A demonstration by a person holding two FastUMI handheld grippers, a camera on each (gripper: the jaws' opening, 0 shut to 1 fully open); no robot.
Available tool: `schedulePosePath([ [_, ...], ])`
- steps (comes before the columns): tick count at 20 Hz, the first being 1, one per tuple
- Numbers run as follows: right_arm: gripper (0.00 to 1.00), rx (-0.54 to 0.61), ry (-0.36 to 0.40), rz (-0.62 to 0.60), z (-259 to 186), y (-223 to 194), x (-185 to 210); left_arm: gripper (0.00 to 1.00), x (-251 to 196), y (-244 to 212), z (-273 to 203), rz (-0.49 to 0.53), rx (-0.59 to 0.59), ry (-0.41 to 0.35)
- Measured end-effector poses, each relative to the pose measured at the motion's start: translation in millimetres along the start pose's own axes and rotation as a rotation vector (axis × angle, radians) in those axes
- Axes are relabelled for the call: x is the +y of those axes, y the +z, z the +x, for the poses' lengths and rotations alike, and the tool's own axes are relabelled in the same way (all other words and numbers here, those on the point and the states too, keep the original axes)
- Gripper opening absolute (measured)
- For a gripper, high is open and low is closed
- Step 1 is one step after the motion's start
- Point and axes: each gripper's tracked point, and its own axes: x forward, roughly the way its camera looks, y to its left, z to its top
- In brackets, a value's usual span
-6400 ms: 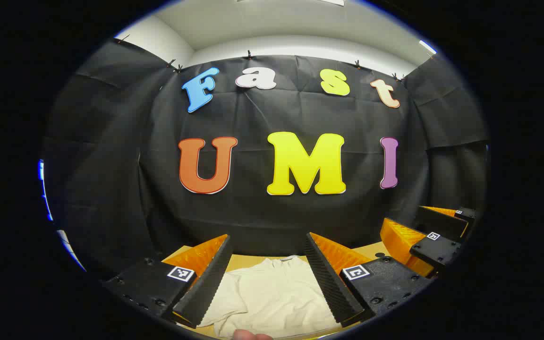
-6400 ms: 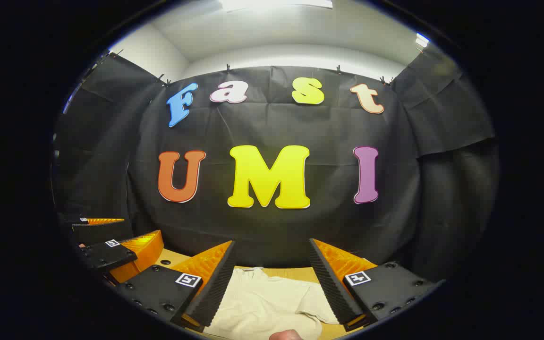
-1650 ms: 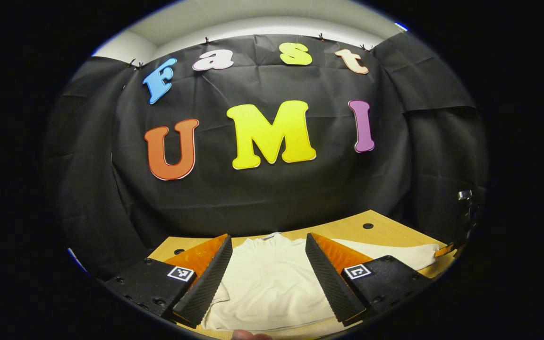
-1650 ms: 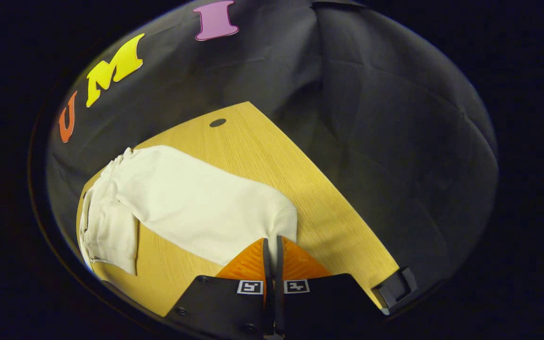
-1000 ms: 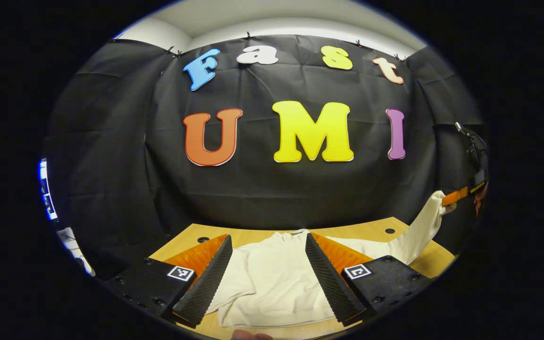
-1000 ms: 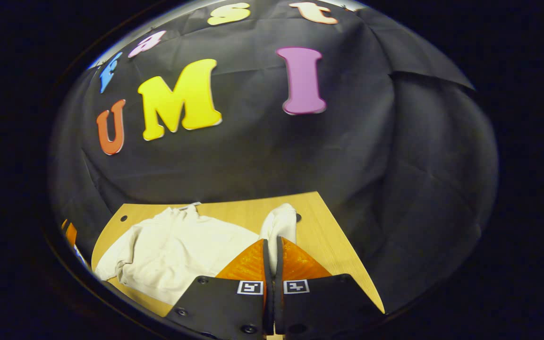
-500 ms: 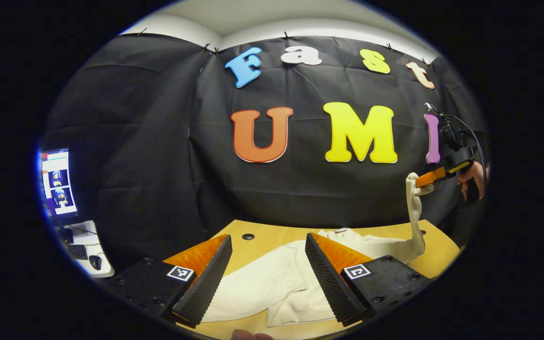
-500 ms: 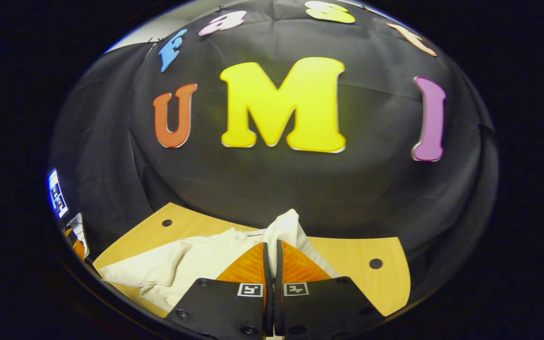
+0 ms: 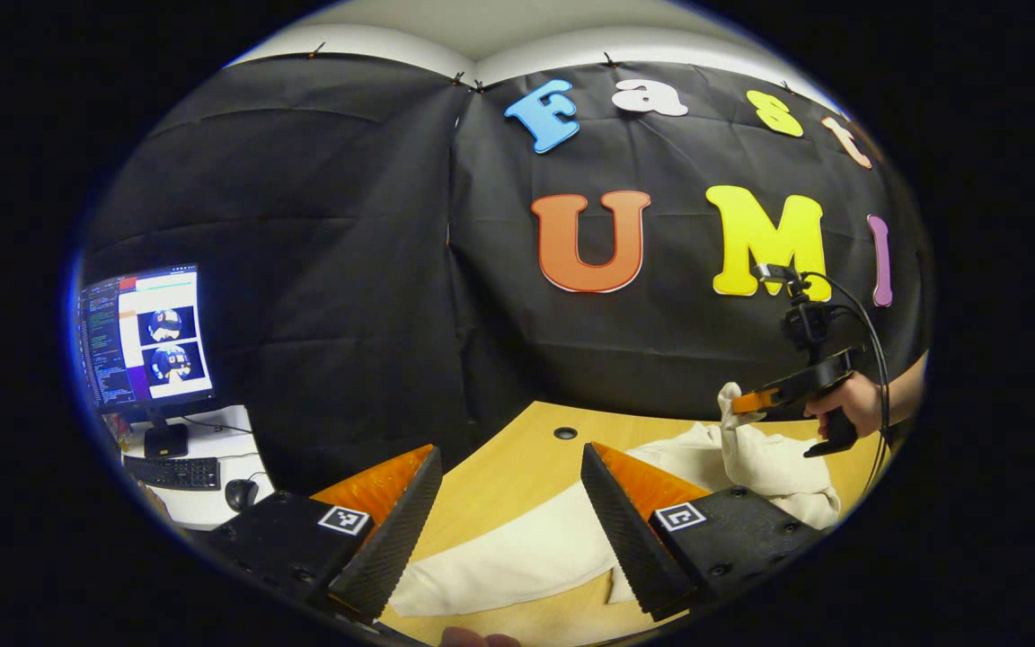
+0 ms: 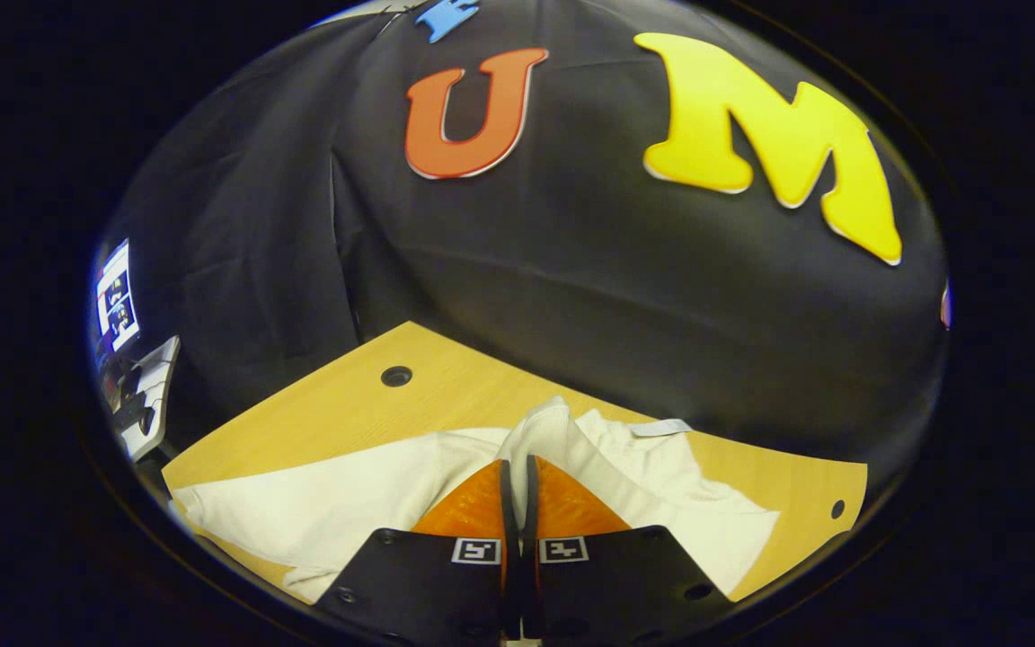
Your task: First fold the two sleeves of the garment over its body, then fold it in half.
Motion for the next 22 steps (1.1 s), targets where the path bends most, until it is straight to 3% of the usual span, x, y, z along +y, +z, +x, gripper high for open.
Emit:
schedulePosePath([
  [3,0.01,0.043,-0.015,-0.002,40,-20,30,0.99,18,-8,1,0.0,0.015,0.03],
  [6,0.01,0.083,-0.057,0.019,61,-44,37,0.99,28,-14,-1,0.006,0.026,0.038],
  [9,0.03,0.086,-0.051,0.045,74,-57,46,0.99,33,-20,0,0.017,0.035,0.025],
  [11,0.1,0.073,-0.007,0.096,74,-55,60,0.99,34,-22,2,0.022,0.041,0.018],
  [18,0.51,-0.036,0.033,0.079,35,-20,76,0.99,36,-26,3,0.021,0.033,0.003],
  [22,0.63,-0.109,0.051,0.092,-10,-1,78,0.99,43,-31,0,0.029,0.024,-0.009],
])
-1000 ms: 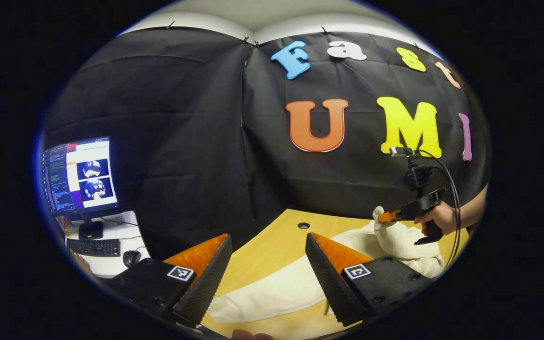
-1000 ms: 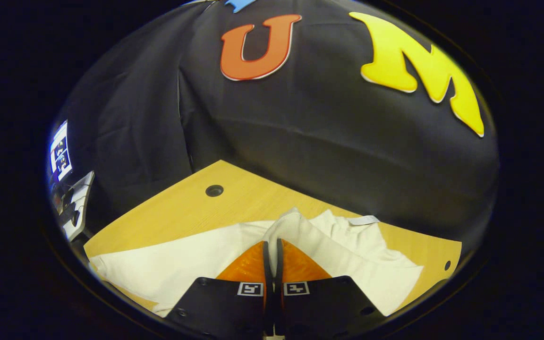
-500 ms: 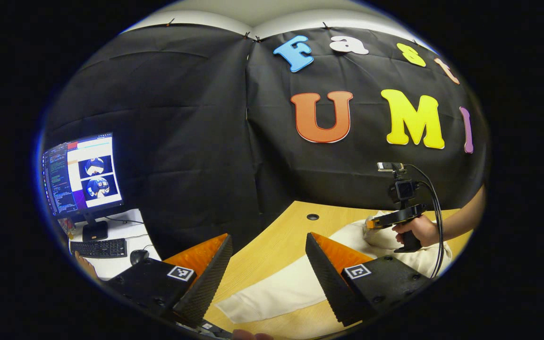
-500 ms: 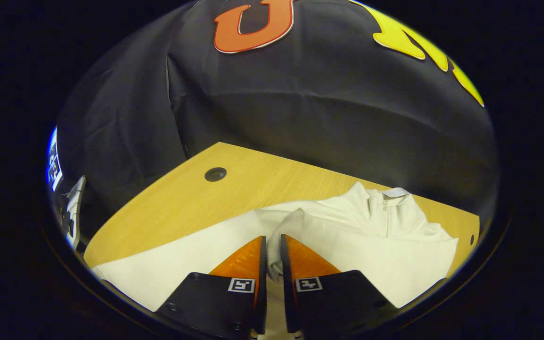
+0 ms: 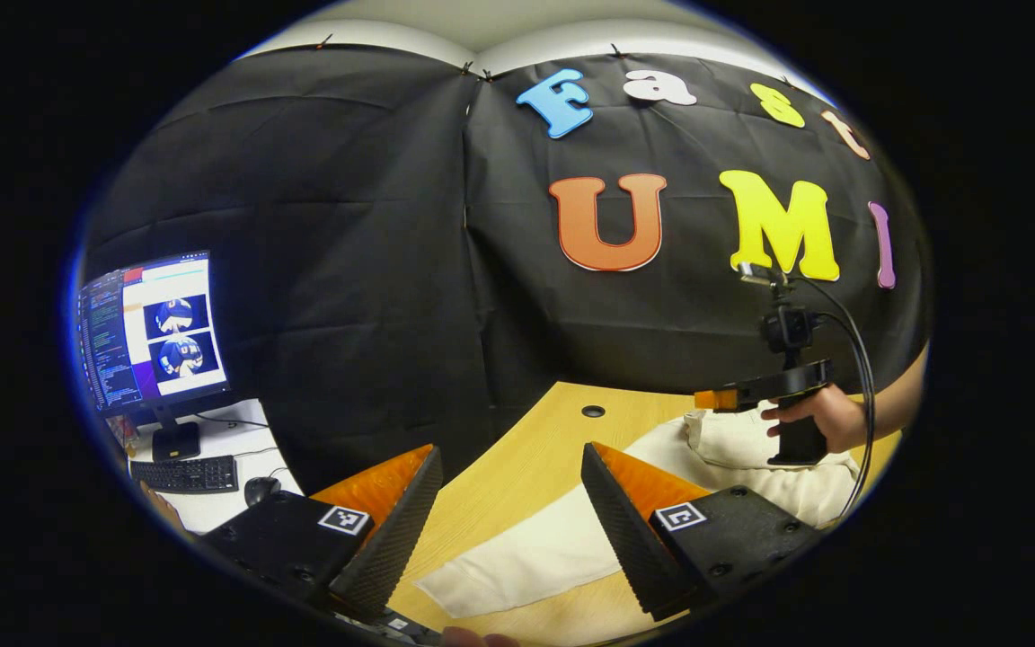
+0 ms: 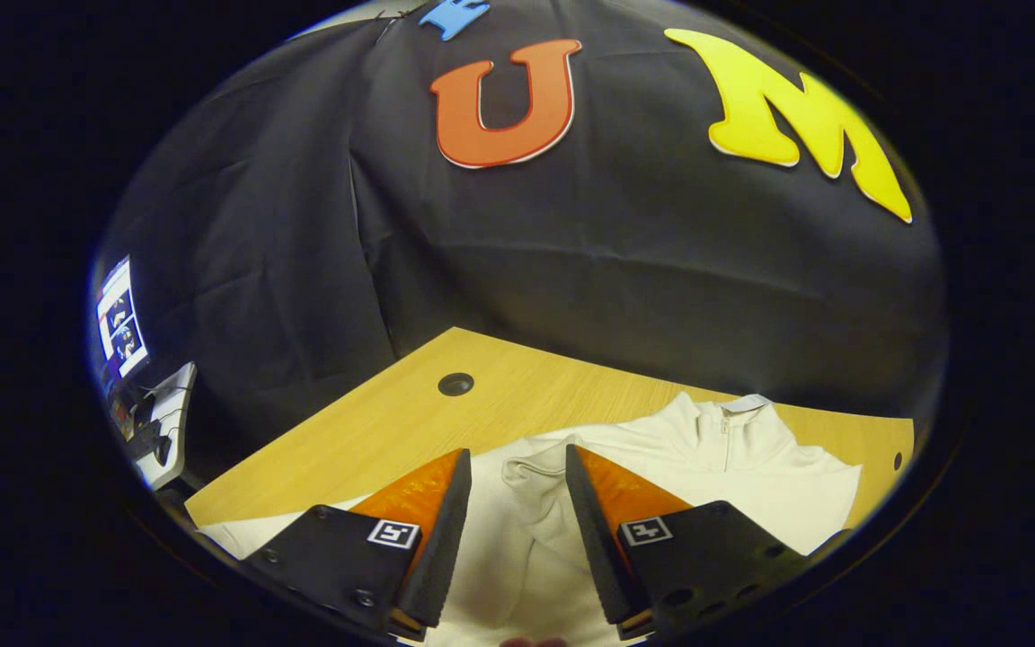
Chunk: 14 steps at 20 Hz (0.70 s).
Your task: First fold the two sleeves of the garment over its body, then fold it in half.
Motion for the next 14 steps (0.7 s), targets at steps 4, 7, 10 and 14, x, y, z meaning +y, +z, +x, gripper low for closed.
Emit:
schedulePosePath([
  [4,0.65,-0.103,0.023,-0.017,-67,27,5,0.99,9,-13,-8,0.014,0.006,-0.009],
  [7,0.65,-0.183,0.026,-0.034,-131,46,5,0.99,9,-16,-10,0.032,0.005,-0.034],
  [10,0.72,-0.246,0.042,-0.064,-184,58,10,0.99,9,-28,-18,0.062,0.025,-0.077],
  [14,0.8,-0.248,0.059,-0.047,-229,52,15,0.99,18,-68,-27,0.079,0.095,-0.104],
])
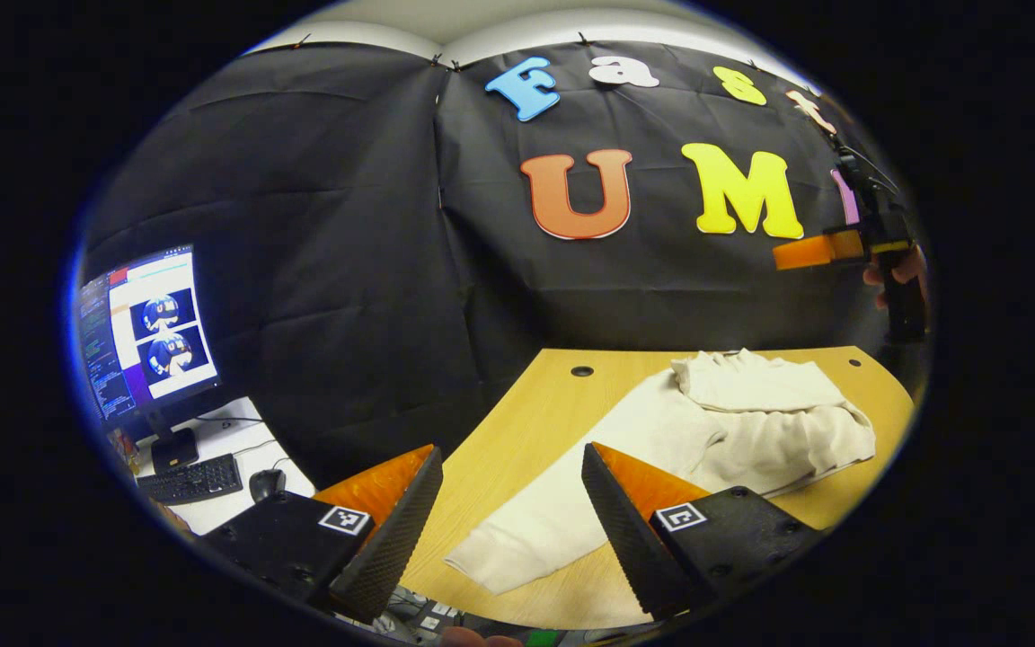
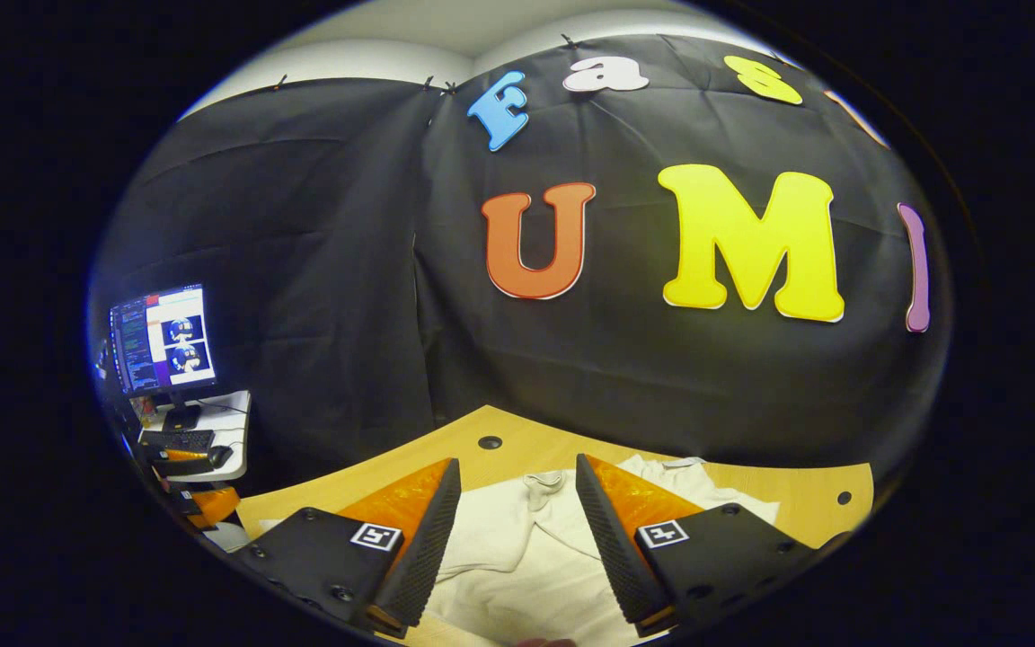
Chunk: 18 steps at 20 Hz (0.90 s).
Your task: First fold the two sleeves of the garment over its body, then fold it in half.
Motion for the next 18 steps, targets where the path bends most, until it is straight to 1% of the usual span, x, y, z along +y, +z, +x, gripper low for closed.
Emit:
schedulePosePath([
  [2,0.8,-0.011,-0.013,-0.02,-4,7,-6,0.99,0,-24,1,0.016,0.049,-0.015],
  [4,0.8,-0.016,-0.023,-0.038,-29,6,-9,0.99,5,-43,3,0.039,0.088,-0.021],
  [8,0.8,-0.018,-0.054,-0.046,-51,8,-17,1.0,21,-75,13,0.061,0.147,-0.032],
  [10,0.8,-0.004,-0.059,-0.059,-58,3,-19,1.0,22,-90,17,0.07,0.168,-0.057],
  [12,0.8,0.006,-0.066,-0.071,-66,3,-25,0.99,26,-108,24,0.058,0.203,-0.079],
  [14,0.8,0.004,-0.087,-0.08,-70,5,-33,1.0,31,-127,30,0.025,0.241,-0.087],
  [16,0.8,0.017,-0.105,-0.072,-73,0,-40,1.0,40,-144,39,-0.004,0.289,-0.078],
  [17,0.8,0.029,-0.113,-0.061,-74,-4,-44,1.0,41,-151,42,-0.015,0.313,-0.081],
  [18,0.8,0.035,-0.122,-0.049,-73,-6,-46,0.99,40,-157,46,-0.028,0.333,-0.101],
])
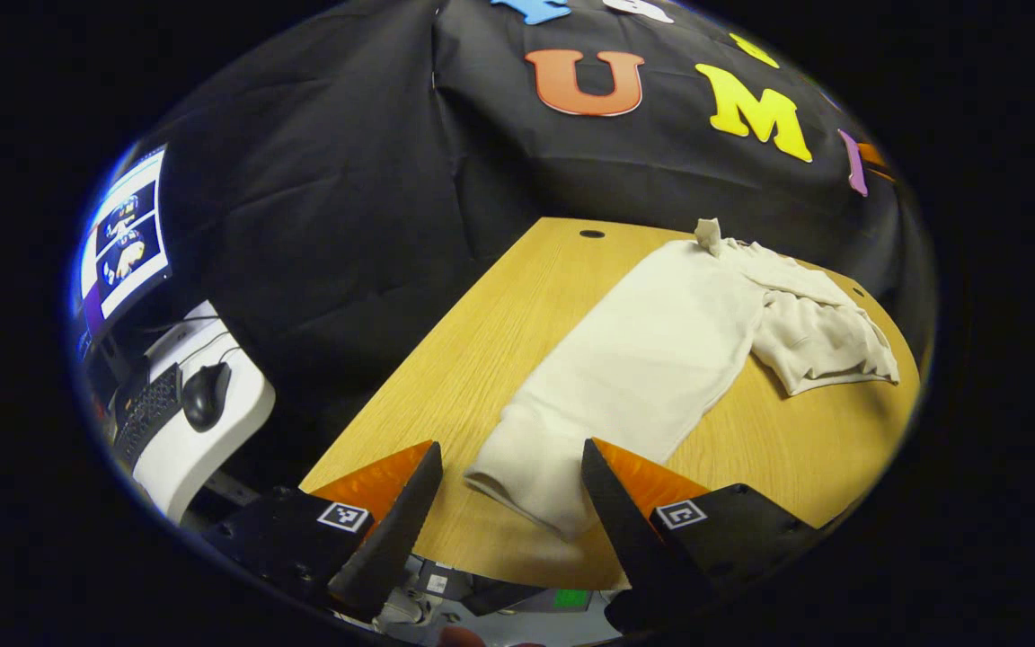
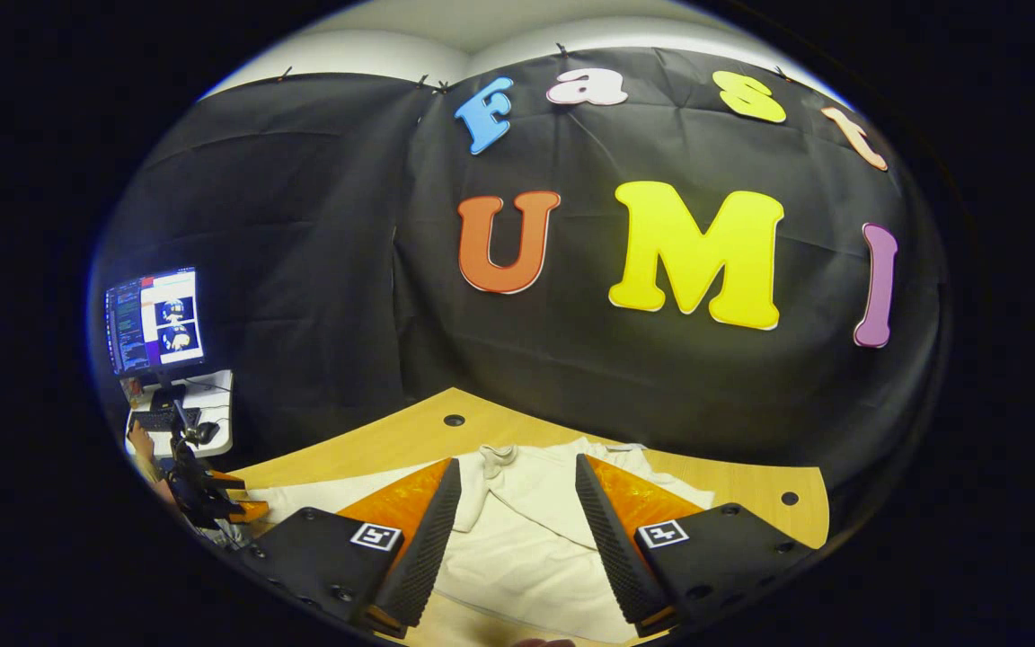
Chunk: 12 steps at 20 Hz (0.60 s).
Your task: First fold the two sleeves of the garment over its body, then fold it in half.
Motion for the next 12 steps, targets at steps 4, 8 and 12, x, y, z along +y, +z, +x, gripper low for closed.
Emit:
schedulePosePath([
  [4,0.8,0.011,-0.009,0.028,-2,-6,-3,0.94,-5,-8,7,0.002,0.05,-0.07],
  [8,0.8,0.024,-0.006,0.044,0,-12,-1,0.85,-17,-6,9,0.028,0.099,-0.123],
  [12,0.8,0.023,0.0,0.029,-5,-14,-1,0.19,-25,-4,10,0.042,0.102,-0.129],
])
